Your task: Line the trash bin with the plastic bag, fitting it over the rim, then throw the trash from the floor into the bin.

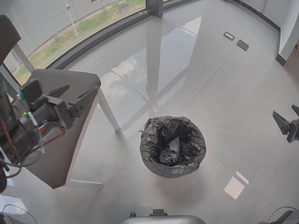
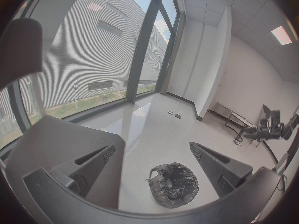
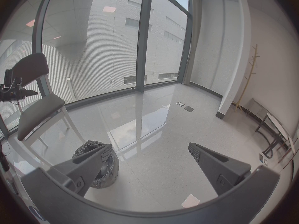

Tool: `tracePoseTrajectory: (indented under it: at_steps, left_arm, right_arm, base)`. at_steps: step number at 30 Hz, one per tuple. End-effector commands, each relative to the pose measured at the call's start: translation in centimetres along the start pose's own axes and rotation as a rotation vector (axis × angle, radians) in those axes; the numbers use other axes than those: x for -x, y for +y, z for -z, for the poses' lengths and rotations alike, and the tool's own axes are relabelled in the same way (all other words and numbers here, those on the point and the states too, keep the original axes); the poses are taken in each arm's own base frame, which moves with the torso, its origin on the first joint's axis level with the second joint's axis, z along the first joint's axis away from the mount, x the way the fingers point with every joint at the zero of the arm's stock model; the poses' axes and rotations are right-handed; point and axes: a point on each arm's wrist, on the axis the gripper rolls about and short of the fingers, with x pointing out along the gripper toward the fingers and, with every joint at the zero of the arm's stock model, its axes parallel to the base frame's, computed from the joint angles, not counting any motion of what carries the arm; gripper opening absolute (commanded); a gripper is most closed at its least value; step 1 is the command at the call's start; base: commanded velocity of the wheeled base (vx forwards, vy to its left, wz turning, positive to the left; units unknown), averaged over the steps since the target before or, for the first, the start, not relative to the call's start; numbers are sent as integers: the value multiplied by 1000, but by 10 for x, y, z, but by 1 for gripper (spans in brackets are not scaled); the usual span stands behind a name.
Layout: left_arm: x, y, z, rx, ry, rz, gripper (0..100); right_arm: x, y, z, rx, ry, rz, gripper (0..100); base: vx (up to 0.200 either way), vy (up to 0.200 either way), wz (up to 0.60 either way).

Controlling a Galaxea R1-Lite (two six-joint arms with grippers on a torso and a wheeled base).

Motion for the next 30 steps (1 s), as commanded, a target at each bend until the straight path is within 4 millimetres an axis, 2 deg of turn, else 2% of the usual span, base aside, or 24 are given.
tracePoseTrajectory:
  at_steps: [1,2,5,8,12,16,19,26,28,30]
  left_arm:
    - [138,11,-22,-9,-213,-206,100]
    - [159,8,-20,1,-261,-225,100]
    - [199,-1,-5,41,-313,-283,100]
    - [223,-11,15,85,-303,-302,100]
    - [244,-24,32,109,-292,-262,100]
    - [248,-27,36,106,-293,-273,100]
    - [248,-28,37,105,-299,-292,100]
    - [246,-26,41,112,-294,-338,100]
    - [235,-18,63,109,-215,-376,100]
    - [229,-13,77,83,-162,-400,100]
  right_arm:
    - [91,0,66,-42,-196,38,100]
    - [98,1,71,-48,-216,55,100]
    - [117,7,85,-95,-236,46,100]
    - [126,11,97,-95,-233,-19,100]
    - [124,11,93,-145,-223,-54,100]
    - [125,11,95,-162,-201,-185,100]
    - [130,11,106,-190,-168,-282,100]
    - [130,13,120,-191,-115,-231,100]
    - [130,12,122,-179,-105,-180,100]
    - [130,11,122,-146,-108,-167,100]
  base:
    - [0,0,0]
    - [0,0,0]
    - [0,0,0]
    - [0,0,0]
    - [0,0,0]
    - [0,0,0]
    - [0,0,0]
    - [0,0,0]
    - [0,0,0]
    - [0,0,0]
